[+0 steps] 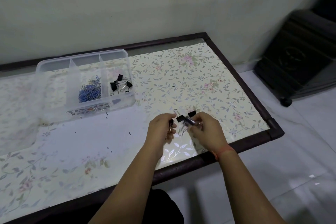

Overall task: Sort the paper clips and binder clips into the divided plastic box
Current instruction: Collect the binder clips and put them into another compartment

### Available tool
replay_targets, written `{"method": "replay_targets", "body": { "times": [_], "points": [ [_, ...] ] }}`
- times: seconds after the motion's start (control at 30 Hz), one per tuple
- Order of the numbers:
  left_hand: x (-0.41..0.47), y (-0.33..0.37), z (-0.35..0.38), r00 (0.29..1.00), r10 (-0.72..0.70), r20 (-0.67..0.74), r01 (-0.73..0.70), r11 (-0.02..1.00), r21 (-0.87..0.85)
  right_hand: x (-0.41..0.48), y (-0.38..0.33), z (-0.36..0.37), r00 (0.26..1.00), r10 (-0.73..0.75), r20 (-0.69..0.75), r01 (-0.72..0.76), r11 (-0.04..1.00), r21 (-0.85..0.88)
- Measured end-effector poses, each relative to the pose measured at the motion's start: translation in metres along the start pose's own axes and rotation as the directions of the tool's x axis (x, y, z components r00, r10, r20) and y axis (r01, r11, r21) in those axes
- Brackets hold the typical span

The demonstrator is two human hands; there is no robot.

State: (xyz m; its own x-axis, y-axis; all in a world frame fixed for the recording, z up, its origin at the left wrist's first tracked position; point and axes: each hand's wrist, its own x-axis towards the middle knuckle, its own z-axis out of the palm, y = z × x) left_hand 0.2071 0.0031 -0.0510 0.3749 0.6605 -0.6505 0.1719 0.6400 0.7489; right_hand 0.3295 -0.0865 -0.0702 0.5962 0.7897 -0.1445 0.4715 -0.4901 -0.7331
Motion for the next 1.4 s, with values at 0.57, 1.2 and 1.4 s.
{"method": "replay_targets", "body": {
  "times": [0.57, 1.2, 1.4],
  "points": [
    [0.026, 0.001, 0.0, 0.86, 0.501, 0.095, -0.456, 0.672, 0.583, 0.015, 0.004, -0.012, 0.912, 0.385, 0.14, -0.315, 0.44, 0.841],
    [0.034, 0.002, -0.014, 0.827, 0.461, 0.323, -0.478, 0.273, 0.835, 0.013, 0.0, 0.018, 0.983, -0.02, -0.18, -0.018, 0.979, -0.205],
    [0.034, -0.008, -0.008, 0.827, 0.56, 0.051, -0.285, 0.339, 0.897, 0.01, 0.001, 0.032, 0.958, -0.029, -0.287, -0.052, 0.962, -0.27]
  ]
}}
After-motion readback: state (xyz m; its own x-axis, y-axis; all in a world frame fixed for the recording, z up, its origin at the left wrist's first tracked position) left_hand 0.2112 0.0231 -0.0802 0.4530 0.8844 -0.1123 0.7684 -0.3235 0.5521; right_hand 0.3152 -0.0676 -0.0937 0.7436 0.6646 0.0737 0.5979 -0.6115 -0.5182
